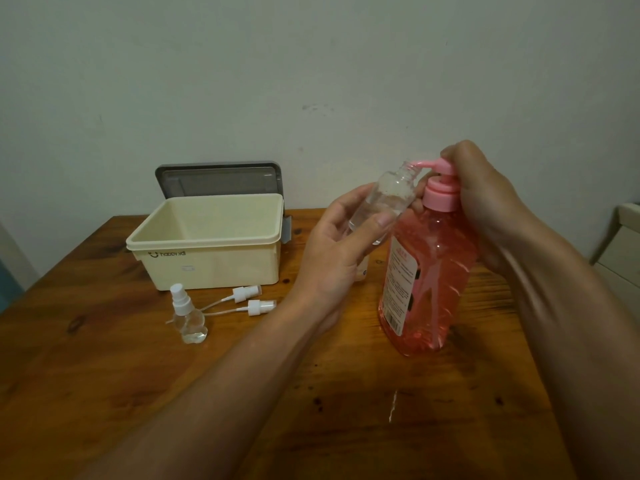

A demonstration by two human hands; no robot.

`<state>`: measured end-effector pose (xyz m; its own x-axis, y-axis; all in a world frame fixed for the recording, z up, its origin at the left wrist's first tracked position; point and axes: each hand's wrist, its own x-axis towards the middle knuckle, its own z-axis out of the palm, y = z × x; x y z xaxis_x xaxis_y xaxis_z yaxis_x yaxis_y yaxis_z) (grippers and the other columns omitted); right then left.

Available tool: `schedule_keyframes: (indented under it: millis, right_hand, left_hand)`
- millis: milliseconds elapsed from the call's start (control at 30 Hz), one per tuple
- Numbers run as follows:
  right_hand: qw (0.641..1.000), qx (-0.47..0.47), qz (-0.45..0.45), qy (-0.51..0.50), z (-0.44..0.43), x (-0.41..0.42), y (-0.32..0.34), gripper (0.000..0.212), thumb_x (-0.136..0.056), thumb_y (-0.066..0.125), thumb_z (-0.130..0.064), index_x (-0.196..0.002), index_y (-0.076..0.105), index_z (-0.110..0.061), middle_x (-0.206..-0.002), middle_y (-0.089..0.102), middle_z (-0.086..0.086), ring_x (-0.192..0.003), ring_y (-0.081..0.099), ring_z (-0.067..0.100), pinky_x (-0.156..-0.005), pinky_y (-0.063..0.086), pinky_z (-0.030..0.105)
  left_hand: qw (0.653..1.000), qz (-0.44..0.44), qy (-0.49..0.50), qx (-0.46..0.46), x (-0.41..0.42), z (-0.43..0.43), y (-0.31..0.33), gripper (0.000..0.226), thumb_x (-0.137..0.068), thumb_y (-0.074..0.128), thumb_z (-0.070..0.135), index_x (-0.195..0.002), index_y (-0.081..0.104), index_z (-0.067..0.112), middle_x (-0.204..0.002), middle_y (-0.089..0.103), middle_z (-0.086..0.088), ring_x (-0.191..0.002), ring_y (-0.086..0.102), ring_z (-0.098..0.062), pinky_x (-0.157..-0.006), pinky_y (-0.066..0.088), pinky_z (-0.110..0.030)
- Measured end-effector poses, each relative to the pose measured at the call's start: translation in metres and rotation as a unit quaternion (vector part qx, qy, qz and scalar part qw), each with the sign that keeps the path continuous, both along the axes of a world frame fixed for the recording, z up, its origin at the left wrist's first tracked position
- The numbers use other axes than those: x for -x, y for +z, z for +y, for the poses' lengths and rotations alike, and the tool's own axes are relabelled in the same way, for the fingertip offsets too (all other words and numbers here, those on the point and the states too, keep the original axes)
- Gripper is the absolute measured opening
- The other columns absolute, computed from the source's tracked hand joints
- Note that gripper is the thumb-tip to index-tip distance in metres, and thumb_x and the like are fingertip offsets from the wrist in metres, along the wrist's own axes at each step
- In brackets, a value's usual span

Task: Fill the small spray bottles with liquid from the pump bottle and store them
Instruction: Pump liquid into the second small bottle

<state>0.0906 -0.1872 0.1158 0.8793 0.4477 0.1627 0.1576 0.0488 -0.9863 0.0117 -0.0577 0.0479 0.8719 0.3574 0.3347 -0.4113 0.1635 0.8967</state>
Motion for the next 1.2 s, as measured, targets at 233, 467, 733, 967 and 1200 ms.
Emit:
schedule_keyframes:
  millis: [233, 467, 733, 967, 1200]
  right_hand:
    - [1.0, 0.0, 0.005, 0.014, 0.0008, 0.0004, 0.0011, 0.054, -0.092, 0.037, -0.057, -0.065, 0.06, -0.017, -0.056, 0.057, 0.007, -0.044, 0.05, 0.018, -0.047, 0.044, 0.022]
    - [1.0, -0.006, 0.001, 0.007, -0.0004, -0.003, -0.0001, 0.04, -0.091, 0.04, -0.04, -0.067, 0.058, -0.013, -0.061, 0.059, 0.01, -0.052, 0.049, 0.023, -0.054, 0.043, 0.03]
    - [1.0, -0.011, -0.005, 0.017, -0.0001, 0.0008, 0.0015, 0.058, -0.094, 0.037, -0.053, -0.058, 0.069, -0.022, -0.058, 0.057, 0.007, -0.046, 0.05, 0.018, -0.047, 0.043, 0.022]
    - [1.0, -0.013, 0.009, 0.008, -0.0008, -0.0009, 0.0007, 0.041, -0.093, 0.039, -0.04, -0.068, 0.057, -0.013, -0.058, 0.058, 0.008, -0.05, 0.049, 0.022, -0.053, 0.043, 0.029]
    - [1.0, -0.014, 0.017, 0.013, -0.0014, 0.0005, 0.0001, 0.044, -0.093, 0.04, -0.045, -0.068, 0.057, -0.012, -0.056, 0.058, 0.007, -0.045, 0.05, 0.019, -0.047, 0.043, 0.023]
  left_hand:
    - [0.999, -0.006, -0.031, 0.044, -0.0011, -0.0015, 0.0059, 0.048, -0.087, 0.065, 0.015, -0.133, 0.054, 0.014, -0.126, 0.065, -0.006, -0.109, 0.066, -0.016, -0.088, 0.053, -0.03]
    - [0.994, -0.003, -0.048, 0.096, -0.0004, -0.0025, 0.0046, 0.053, -0.076, 0.068, 0.018, -0.127, 0.055, 0.011, -0.111, 0.07, -0.002, -0.095, 0.069, -0.01, -0.079, 0.055, -0.024]
    - [0.991, 0.006, -0.067, 0.112, 0.0027, -0.0023, 0.0069, 0.058, -0.079, 0.066, 0.02, -0.134, 0.051, 0.007, -0.121, 0.067, -0.007, -0.102, 0.067, -0.013, -0.084, 0.054, -0.026]
    - [0.989, 0.014, -0.068, 0.128, 0.0024, -0.0058, 0.008, 0.059, -0.077, 0.067, 0.02, -0.133, 0.052, 0.008, -0.126, 0.064, -0.01, -0.104, 0.067, -0.014, -0.084, 0.054, -0.024]
    - [0.988, 0.013, -0.074, 0.137, 0.0034, -0.0062, 0.0073, 0.06, -0.078, 0.067, 0.018, -0.135, 0.05, 0.007, -0.129, 0.063, -0.011, -0.105, 0.067, -0.014, -0.087, 0.054, -0.026]
